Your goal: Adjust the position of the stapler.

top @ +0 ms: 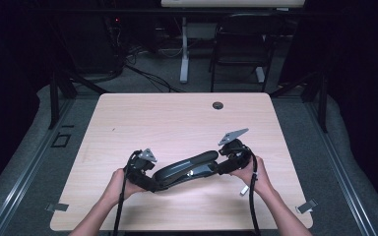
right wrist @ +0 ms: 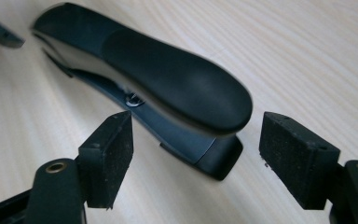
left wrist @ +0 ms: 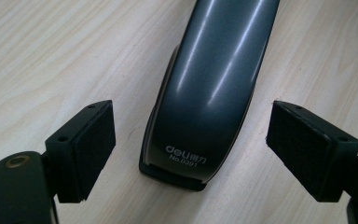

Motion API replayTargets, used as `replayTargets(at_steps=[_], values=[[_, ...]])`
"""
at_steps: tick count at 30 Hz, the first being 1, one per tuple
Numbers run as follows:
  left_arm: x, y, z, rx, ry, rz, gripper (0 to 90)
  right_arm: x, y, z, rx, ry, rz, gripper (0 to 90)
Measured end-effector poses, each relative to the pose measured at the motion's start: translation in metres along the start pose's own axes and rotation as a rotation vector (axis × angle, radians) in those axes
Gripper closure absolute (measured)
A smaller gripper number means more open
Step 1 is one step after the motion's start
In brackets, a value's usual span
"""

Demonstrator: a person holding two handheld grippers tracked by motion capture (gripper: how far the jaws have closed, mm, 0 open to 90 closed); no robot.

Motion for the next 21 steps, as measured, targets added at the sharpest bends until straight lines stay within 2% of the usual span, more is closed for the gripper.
replayTargets(at_steps=[2,4,6,10,16,19,21], values=[[0.004,0.001,0.001,0.012,0.0,-0.014,20.6,0.003,0.001,0.0,-0.007,-0.001,0.0,28.8],[0.008,0.001,0.001,0.005,0.005,-0.032,21.6,0.004,0.001,0.0,0.006,0.006,0.015,37.7],[0.011,0.001,0.001,0.005,0.008,-0.043,23.3,0.003,0.002,-0.001,0.005,0.006,0.026,39.2],[0.01,0.001,0.0,0.008,0.021,-0.042,37.3,0.003,0.002,-0.002,-0.01,-0.008,0.014,39.8],[0.01,0.0,0.001,0.048,0.031,-0.056,39.3,0.002,0.001,-0.001,0.002,0.001,0.017,40.4],[0.011,0.001,0.001,0.048,0.035,-0.056,38.9,0.002,0.001,-0.001,0.005,0.006,0.016,40.7],[0.012,0.001,0.002,0.054,0.053,-0.056,38.6,0.002,0.001,-0.001,0.007,0.008,0.018,41.1]])
Point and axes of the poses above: each handheld gripper's, and its own axes: x roughly forward along the jaws, y roughly out of its top, z roughly to its right, the point moved 7 cm from there along x, roughly forward along the jaws, and after that the axes turned 10 degrees about -y, right-handed, at the moved point
